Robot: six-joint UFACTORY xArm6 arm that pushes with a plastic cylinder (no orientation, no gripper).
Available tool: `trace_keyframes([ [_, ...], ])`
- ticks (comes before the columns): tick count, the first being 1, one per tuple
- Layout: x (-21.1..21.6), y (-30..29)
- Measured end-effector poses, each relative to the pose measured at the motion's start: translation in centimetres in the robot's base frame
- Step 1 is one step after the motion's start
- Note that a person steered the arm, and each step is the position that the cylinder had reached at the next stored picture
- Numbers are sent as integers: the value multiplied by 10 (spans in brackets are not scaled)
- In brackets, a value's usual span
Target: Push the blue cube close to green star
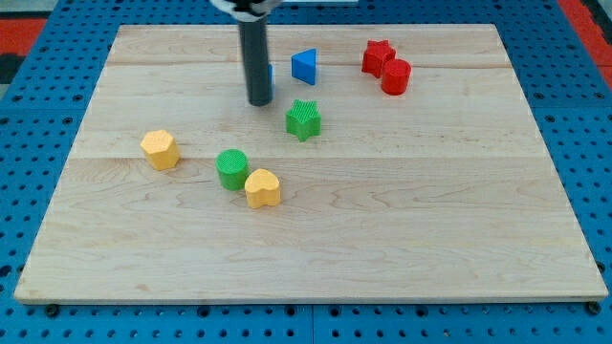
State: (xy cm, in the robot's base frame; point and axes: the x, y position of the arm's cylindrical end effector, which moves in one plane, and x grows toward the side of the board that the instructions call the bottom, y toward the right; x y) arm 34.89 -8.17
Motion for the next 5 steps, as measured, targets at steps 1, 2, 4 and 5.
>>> trace_keyframes([
  [1,-3,-38],
  [2,-63,-44],
  [4,-29,13],
  [5,-40,0],
])
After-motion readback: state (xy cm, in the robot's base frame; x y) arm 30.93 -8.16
